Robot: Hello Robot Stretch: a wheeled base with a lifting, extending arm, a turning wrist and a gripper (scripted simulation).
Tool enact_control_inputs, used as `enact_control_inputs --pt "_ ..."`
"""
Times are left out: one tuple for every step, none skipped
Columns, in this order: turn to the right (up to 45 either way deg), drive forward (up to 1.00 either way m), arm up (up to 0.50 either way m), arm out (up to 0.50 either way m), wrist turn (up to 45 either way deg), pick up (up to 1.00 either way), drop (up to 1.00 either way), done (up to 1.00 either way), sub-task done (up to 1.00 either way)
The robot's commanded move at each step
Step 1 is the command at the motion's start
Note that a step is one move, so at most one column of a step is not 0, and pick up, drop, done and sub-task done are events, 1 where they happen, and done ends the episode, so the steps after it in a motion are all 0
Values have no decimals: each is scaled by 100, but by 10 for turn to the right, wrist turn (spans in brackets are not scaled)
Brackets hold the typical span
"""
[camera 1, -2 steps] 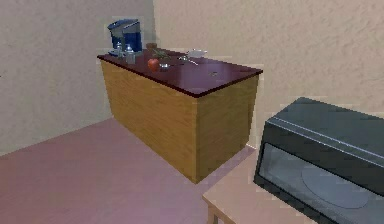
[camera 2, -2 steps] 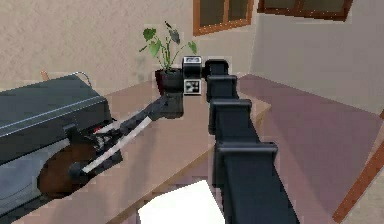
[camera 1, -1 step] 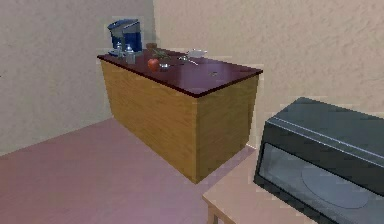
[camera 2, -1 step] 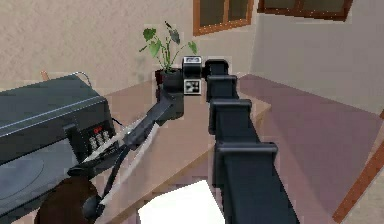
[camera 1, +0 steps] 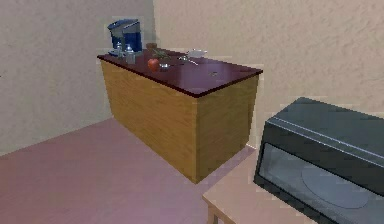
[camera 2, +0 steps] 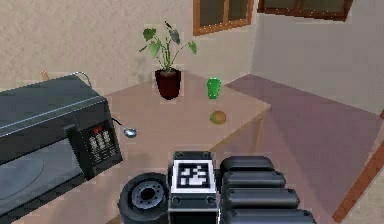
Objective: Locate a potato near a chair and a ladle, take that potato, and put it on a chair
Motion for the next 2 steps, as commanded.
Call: enact_control_inputs --pt "450 0 0 0 0 0 0 0 0" --pt "450 0 0 0 0 0 0 0 0"
